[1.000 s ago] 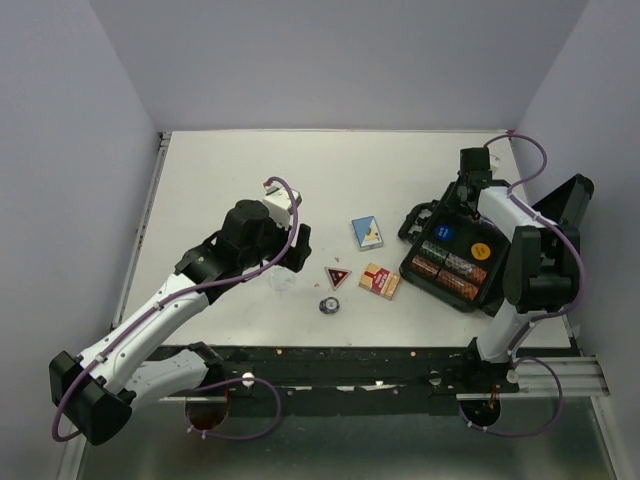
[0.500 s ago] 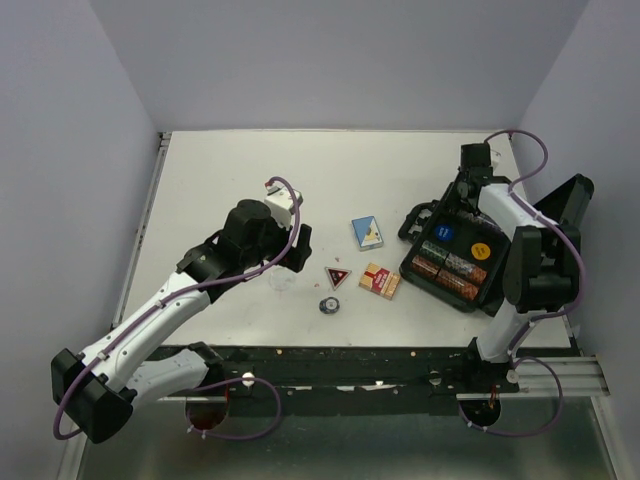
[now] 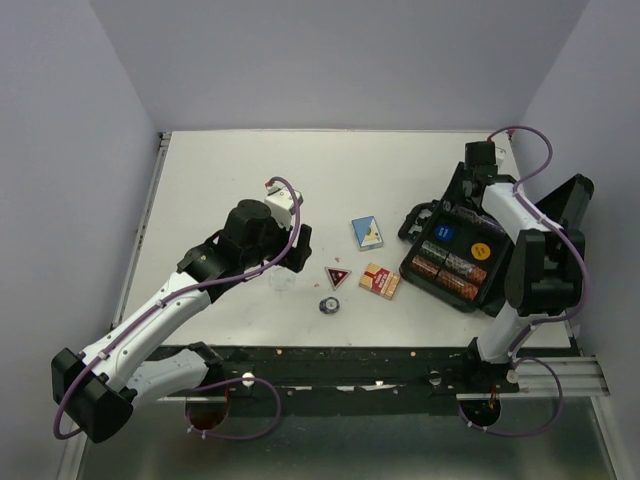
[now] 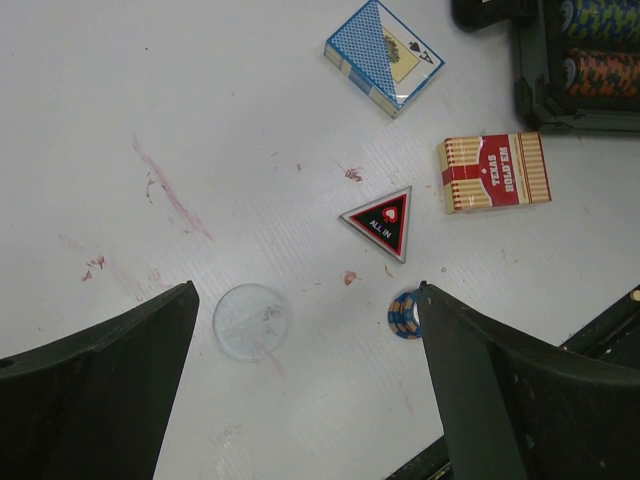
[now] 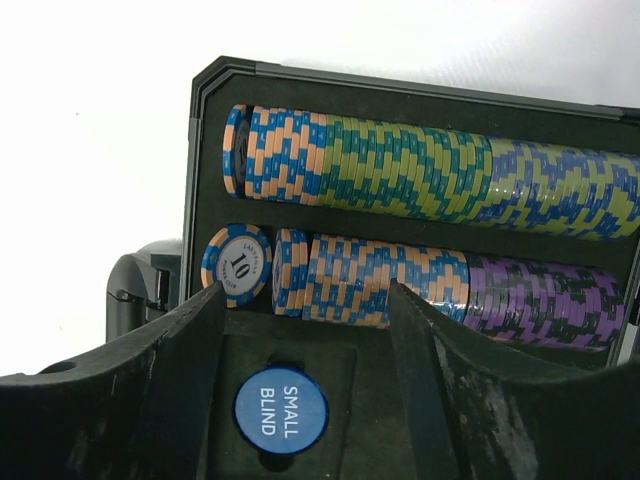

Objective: Pack up texas hold em set

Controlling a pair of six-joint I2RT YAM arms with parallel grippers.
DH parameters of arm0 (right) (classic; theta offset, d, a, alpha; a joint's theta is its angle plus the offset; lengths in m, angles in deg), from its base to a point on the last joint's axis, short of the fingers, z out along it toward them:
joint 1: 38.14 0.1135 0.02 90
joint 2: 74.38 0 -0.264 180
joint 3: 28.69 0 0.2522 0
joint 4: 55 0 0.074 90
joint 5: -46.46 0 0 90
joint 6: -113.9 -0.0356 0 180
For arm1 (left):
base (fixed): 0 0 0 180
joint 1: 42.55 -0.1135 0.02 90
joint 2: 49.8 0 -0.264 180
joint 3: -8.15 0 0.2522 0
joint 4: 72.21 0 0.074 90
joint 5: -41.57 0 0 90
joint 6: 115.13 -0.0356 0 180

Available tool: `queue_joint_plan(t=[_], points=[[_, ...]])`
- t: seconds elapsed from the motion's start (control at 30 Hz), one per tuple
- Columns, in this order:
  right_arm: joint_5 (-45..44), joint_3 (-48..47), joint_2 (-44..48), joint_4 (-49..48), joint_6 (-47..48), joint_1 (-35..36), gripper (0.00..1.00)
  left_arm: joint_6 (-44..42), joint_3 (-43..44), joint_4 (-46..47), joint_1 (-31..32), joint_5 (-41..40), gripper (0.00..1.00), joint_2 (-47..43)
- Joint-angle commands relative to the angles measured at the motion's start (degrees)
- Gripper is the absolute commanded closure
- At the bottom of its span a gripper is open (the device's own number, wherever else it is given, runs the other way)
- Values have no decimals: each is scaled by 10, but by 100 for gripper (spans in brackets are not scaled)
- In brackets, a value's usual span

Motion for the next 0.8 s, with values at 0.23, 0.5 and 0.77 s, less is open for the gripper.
queue_joint_plan(t=[0.23, 0.5, 0.77], points=[[-44, -24, -21, 22, 16, 24, 16, 4, 5, -3, 1, -4, 1, 3], [-97, -60, -69, 39, 19, 50, 15, 5, 5, -4, -1, -4, 1, 1], [-170, -77, -101, 67, 7, 65, 13, 5, 5, -4, -1, -4, 1, 1]])
